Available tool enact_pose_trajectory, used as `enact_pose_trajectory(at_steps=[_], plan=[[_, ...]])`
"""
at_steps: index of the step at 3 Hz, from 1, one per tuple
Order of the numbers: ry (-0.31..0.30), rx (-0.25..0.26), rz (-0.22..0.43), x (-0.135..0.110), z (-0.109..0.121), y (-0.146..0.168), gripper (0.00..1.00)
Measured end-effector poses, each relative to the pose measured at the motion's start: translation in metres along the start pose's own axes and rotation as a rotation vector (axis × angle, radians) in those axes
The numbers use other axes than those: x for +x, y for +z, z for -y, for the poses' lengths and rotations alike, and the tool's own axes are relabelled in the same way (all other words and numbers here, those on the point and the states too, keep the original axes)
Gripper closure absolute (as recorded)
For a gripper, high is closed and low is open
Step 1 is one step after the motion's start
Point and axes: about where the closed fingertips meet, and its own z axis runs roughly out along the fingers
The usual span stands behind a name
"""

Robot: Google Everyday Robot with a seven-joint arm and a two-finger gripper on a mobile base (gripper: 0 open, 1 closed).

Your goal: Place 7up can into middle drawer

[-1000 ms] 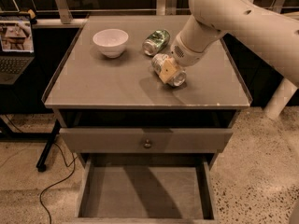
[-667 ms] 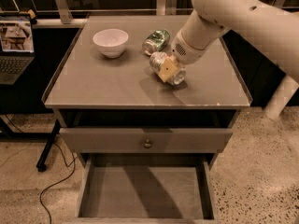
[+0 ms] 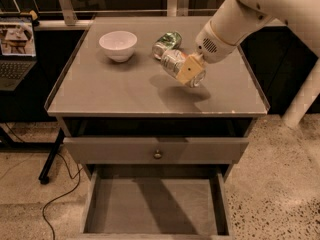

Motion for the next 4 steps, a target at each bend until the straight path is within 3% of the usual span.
enact_pose_trajectory(at_steps=[3, 4], plan=[[-0.151, -0.093, 0.040, 0.049, -0.049, -0.051, 1.00], [-0.163, -0.087, 0.045, 0.053, -0.061, -0.056, 1.00]])
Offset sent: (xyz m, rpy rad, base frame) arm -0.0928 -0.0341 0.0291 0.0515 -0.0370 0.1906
